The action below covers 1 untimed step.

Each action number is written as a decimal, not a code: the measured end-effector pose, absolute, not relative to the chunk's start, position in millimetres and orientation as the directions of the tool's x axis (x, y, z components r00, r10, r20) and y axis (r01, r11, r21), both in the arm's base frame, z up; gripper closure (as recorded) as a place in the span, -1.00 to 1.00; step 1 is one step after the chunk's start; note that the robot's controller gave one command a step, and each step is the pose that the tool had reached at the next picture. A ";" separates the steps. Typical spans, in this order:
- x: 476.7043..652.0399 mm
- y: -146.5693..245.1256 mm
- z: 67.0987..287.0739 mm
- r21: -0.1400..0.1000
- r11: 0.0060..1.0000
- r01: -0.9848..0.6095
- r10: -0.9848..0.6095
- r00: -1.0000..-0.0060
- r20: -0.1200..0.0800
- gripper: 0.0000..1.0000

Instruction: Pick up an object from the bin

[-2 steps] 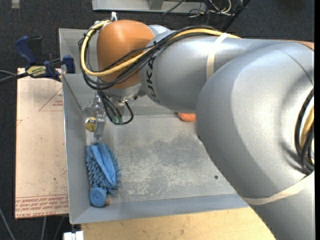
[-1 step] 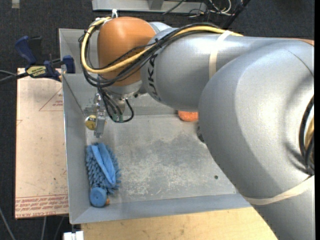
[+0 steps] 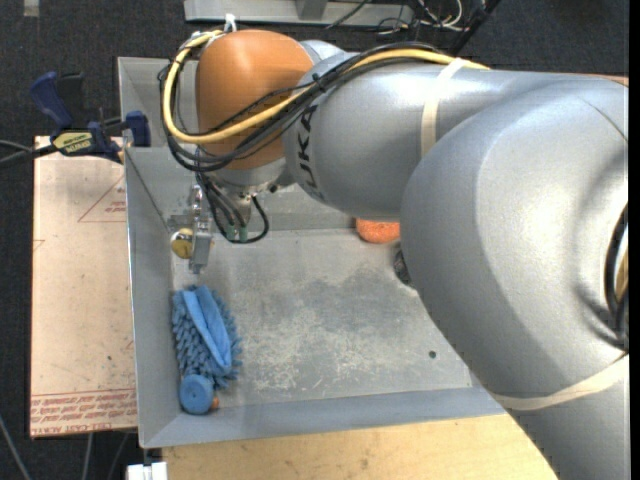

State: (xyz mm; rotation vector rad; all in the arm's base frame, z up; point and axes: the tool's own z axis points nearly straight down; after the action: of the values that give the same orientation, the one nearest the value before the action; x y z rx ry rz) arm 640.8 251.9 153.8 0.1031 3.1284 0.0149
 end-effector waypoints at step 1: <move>641.2 252.0 157.5 0.011 0.998 0.066 0.066 -0.998 -0.013 1.00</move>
Offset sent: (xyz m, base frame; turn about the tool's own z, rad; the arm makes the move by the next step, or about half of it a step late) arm 0.0001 0.0002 0.0186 0.0000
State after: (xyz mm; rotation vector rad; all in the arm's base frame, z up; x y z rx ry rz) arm 641.2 252.0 157.5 0.1034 3.1269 0.0161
